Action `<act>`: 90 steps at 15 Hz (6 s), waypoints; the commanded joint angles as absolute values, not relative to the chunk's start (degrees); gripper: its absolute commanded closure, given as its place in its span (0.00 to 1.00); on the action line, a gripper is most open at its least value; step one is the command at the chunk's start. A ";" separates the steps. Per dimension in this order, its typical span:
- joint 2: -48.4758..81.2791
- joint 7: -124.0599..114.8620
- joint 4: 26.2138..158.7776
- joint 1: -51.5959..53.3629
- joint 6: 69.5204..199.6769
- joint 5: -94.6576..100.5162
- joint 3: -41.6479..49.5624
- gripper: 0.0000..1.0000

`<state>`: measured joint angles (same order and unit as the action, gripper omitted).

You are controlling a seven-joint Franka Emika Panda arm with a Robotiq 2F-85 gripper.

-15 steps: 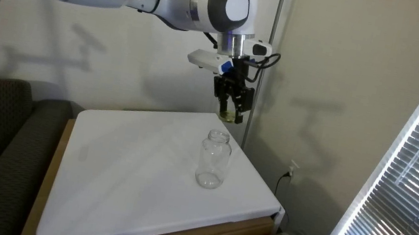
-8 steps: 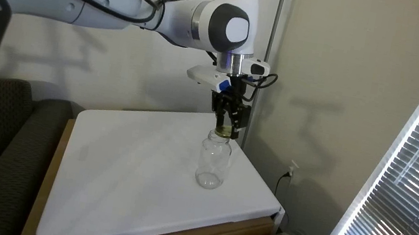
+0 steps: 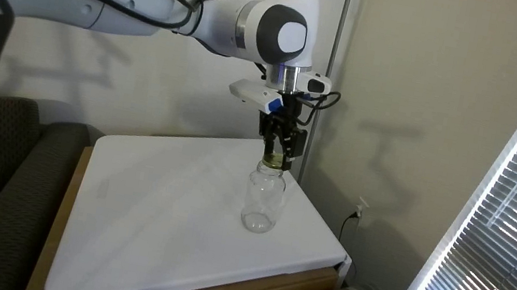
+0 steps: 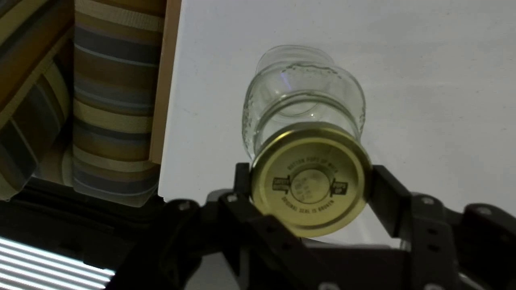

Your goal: Pick the cap and put it on top of the bottle

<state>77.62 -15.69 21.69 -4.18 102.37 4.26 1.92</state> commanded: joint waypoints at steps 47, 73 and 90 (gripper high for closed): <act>79.08 -19.06 20.83 -6.38 102.13 -0.52 1.77 0.53; 80.35 -21.49 20.95 -3.17 106.90 1.97 4.10 0.53; 82.26 -26.75 21.39 -2.97 116.92 1.61 4.18 0.53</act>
<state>80.03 -25.34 21.22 -3.09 112.50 2.00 3.42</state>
